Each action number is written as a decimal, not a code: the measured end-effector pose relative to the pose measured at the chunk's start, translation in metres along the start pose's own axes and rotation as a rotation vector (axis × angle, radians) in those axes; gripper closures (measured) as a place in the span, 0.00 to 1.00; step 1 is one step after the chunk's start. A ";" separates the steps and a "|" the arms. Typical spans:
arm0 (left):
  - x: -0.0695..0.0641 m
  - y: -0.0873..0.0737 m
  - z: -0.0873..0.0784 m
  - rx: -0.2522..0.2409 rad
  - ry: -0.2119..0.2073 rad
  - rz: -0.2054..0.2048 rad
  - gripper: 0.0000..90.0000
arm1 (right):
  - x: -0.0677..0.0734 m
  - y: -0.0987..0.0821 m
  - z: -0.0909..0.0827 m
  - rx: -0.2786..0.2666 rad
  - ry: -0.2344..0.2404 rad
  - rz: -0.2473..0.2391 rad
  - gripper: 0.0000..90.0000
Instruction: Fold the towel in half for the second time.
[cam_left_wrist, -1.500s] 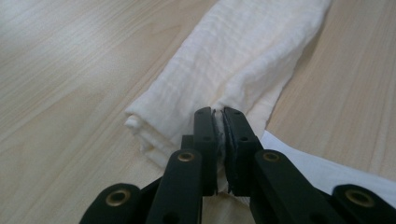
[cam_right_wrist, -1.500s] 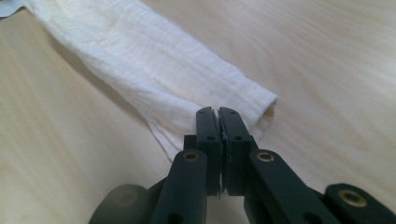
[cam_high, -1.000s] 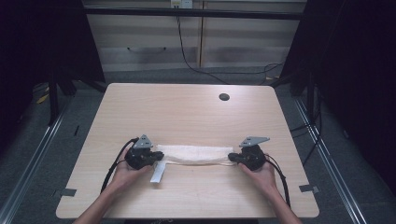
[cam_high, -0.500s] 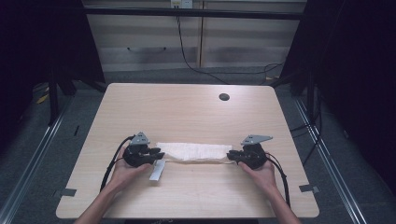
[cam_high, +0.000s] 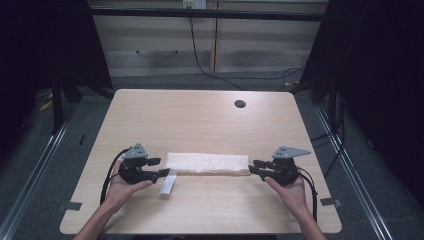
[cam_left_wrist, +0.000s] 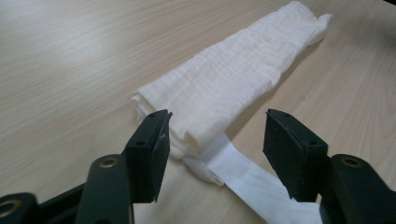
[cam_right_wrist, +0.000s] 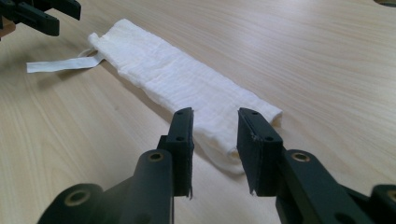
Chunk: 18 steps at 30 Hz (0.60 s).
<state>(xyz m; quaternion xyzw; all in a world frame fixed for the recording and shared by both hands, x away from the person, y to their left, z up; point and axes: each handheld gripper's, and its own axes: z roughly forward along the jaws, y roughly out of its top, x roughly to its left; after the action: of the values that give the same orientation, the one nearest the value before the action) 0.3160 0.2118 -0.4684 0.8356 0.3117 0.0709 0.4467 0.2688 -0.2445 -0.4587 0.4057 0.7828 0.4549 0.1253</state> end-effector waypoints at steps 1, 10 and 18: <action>0.000 -0.002 -0.004 -0.001 0.002 -0.003 0.42 | 0.001 -0.001 -0.004 -0.004 0.001 0.001 0.71; 0.000 -0.026 -0.031 0.000 0.040 -0.043 0.35 | -0.006 -0.018 -0.028 -0.014 -0.032 0.061 0.59; -0.004 -0.050 -0.046 -0.016 0.046 -0.108 0.27 | -0.009 -0.033 -0.045 -0.019 -0.095 0.078 0.50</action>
<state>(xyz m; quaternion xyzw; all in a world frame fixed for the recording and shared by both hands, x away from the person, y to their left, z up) 0.2719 0.2626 -0.4803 0.8122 0.3661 0.0681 0.4491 0.2322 -0.2877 -0.4616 0.4556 0.7552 0.4473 0.1485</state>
